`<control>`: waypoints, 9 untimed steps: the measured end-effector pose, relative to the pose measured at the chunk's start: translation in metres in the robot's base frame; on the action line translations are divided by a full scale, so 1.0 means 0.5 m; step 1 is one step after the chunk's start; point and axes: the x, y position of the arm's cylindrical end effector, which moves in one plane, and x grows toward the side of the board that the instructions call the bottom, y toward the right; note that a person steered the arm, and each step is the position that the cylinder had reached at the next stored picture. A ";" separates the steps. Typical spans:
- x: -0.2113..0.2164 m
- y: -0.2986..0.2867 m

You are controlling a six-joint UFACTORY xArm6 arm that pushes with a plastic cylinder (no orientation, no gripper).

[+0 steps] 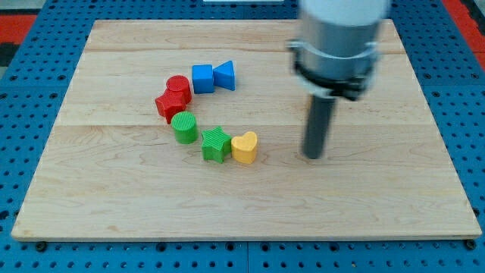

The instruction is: Move the yellow hexagon to the right side of the yellow heart

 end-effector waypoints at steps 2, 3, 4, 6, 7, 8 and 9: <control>-0.092 0.359; -0.206 0.343; -0.268 0.249; -0.202 0.054; -0.128 0.029; -0.132 0.052; -0.191 0.107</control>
